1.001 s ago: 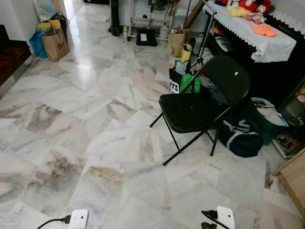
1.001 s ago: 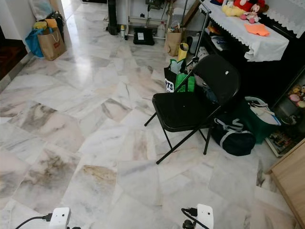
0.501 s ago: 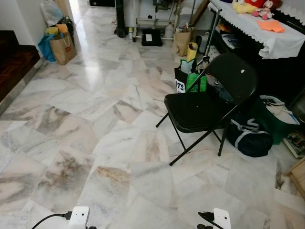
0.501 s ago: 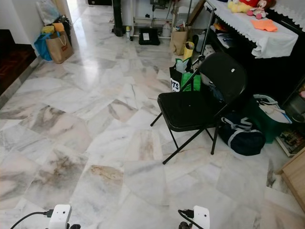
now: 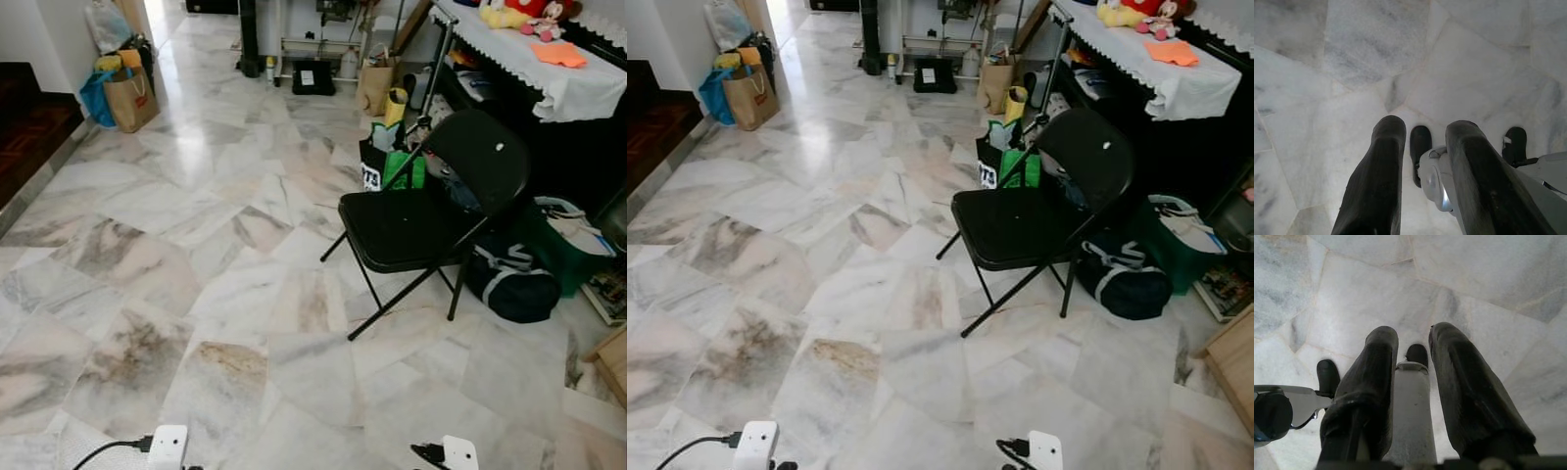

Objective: Setting the table

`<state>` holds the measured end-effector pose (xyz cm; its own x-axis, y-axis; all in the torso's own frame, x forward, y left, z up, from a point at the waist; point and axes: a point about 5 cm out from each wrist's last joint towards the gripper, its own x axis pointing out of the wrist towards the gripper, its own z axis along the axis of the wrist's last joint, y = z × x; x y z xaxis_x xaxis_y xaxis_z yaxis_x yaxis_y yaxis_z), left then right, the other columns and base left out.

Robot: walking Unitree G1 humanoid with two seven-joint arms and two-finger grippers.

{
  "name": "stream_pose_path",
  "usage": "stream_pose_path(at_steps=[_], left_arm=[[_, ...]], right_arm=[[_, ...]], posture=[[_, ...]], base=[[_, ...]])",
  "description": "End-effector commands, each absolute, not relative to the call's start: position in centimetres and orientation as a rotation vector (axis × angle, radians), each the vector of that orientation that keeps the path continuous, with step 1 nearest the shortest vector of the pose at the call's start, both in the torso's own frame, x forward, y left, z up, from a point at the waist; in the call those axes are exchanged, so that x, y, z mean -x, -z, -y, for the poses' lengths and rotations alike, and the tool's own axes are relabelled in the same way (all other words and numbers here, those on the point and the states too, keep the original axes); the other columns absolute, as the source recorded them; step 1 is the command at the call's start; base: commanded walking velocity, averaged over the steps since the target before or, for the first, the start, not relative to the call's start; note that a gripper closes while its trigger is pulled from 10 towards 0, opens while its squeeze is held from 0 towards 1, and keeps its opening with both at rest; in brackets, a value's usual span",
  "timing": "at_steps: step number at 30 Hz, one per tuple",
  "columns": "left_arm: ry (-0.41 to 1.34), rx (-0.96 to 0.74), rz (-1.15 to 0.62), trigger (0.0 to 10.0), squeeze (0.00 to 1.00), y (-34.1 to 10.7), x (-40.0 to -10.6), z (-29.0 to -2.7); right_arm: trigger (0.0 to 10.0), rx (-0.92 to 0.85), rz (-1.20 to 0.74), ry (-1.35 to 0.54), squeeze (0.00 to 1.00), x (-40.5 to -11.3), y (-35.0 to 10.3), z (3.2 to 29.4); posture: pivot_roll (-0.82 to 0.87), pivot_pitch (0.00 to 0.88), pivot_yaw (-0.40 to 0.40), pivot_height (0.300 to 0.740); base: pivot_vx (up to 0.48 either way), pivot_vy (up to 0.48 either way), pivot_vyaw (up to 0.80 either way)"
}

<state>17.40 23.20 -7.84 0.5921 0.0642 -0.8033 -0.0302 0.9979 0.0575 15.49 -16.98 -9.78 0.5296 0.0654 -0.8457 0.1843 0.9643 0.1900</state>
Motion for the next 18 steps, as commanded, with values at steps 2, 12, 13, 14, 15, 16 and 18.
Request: stream_pose_path(at_steps=[2, 12, 13, 14, 15, 16, 18], left_arm=[[-0.064, -0.043, -0.960, 10.0, 0.00, 8.17, -16.72, -23.25], [-0.056, -0.052, -0.966, 10.0, 0.00, 8.23, -16.54, -23.29], [-0.056, -0.052, -0.966, 10.0, 0.00, 8.22, -16.55, -23.30], [-0.057, -0.052, -0.964, 10.0, 0.00, 8.19, -16.61, -23.32], [-0.060, -0.051, -0.961, 10.0, 0.00, 8.15, -16.68, -23.34], [-0.063, -0.050, -0.958, 10.0, 0.00, 8.13, -16.74, -23.35], [-0.067, -0.048, -0.956, 10.0, 0.00, 8.09, -16.81, -23.36]], right_arm=[[10.0, -0.254, -1.026, 0.058, 0.00, -15.21, 9.88, 16.98], [10.0, -0.250, -1.024, 0.041, 0.00, -15.18, 9.89, 16.80], [10.0, -0.251, -1.023, 0.040, 0.00, -15.19, 9.89, 16.78], [10.0, -0.252, -1.023, 0.039, 0.00, -15.16, 9.90, 16.76], [10.0, -0.252, -1.024, 0.038, 0.00, -15.14, 9.91, 16.73], [10.0, -0.252, -1.025, 0.036, 0.00, -15.09, 9.93, 16.71], [10.0, -0.252, -1.026, 0.036, 0.00, -15.05, 9.94, 16.68]], posture=[[0.17, 0.000, -0.089, 0.740], [0.14, 0.000, -0.077, 0.740], [0.14, 0.000, -0.077, 0.740], [0.14, 0.002, -0.078, 0.740], [0.14, 0.006, -0.077, 0.740], [0.14, 0.006, -0.077, 0.740], [0.15, 0.014, -0.074, 0.740]], base=[[0.000, 0.000, -0.72], [0.000, 0.000, -0.70], [0.000, 0.000, -0.69], [0.000, 0.000, -0.69], [0.000, 0.000, -0.69], [0.000, 0.000, -0.69], [0.000, 0.000, -0.69]])
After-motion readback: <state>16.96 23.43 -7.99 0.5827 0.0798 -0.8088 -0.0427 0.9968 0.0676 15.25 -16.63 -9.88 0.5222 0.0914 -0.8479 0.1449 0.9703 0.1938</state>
